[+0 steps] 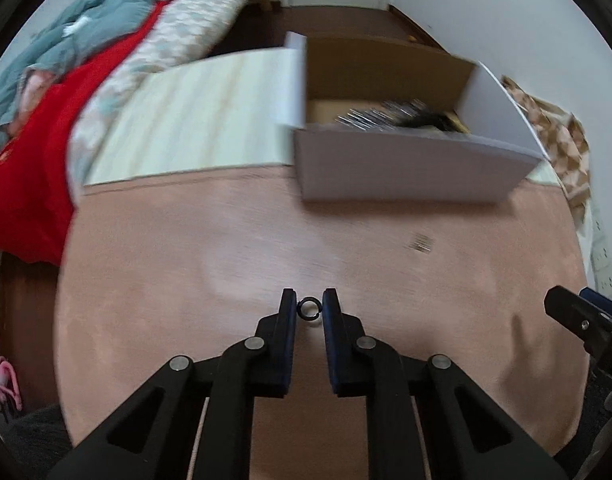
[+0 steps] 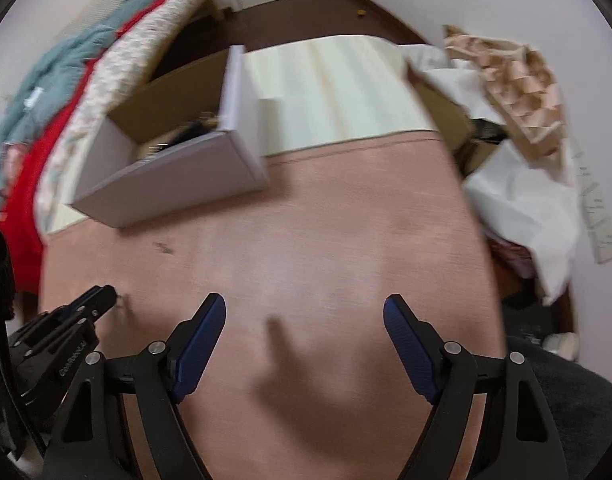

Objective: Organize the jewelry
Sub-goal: 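Hold the black ring in the left tool while the right tool grasps the small silver charm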

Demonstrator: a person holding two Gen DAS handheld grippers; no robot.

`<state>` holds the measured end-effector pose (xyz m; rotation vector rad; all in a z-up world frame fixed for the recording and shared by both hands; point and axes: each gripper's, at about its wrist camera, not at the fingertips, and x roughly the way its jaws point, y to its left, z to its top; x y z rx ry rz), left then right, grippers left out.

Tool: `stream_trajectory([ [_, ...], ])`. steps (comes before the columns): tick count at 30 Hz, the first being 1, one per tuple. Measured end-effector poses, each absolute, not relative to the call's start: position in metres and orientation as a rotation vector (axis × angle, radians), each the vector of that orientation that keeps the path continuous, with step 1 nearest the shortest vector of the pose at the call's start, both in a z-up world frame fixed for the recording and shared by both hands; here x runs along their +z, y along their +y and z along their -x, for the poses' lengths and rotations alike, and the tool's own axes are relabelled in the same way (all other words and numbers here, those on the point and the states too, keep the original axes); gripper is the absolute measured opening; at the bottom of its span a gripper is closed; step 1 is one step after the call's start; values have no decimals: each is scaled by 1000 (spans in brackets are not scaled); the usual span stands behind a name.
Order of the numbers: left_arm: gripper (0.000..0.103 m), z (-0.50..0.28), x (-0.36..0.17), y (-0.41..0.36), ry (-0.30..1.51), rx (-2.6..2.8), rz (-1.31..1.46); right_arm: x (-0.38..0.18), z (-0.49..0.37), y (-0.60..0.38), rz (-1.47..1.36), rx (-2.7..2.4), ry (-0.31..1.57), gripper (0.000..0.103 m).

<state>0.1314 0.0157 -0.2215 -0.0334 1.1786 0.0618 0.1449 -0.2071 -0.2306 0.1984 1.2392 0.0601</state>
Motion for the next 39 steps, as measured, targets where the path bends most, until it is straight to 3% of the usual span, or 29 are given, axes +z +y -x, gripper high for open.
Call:
stream_trajectory([
  [5,10,-134,-217,69,1168,177,51,-236,-165,-154,-216,211,1211,82],
  [7,10,-135,-220,88,1170,214,57,-241,-173,-133,-205,247,1200,68],
  [9,10,-134,-222,103,1174,243,69,-246,-180,-115,-184,269,1198,62],
  [11,10,-134,-224,113,1177,259,80,-251,-184,-100,-172,290,1183,49],
  [13,10,-132,-224,119,1177,266,90,-259,-185,-89,-158,293,1171,28],
  [18,10,-133,-227,130,1177,264,106,-264,-182,-80,-82,244,1109,1],
  [30,10,-131,-221,126,1168,245,141,-257,-184,-100,-183,273,1111,2],
  [34,10,-132,-221,128,1170,248,146,-258,-188,-87,-102,270,1105,44],
  [39,10,-133,-220,131,1170,256,146,-262,-196,-70,-46,263,1105,44],
])
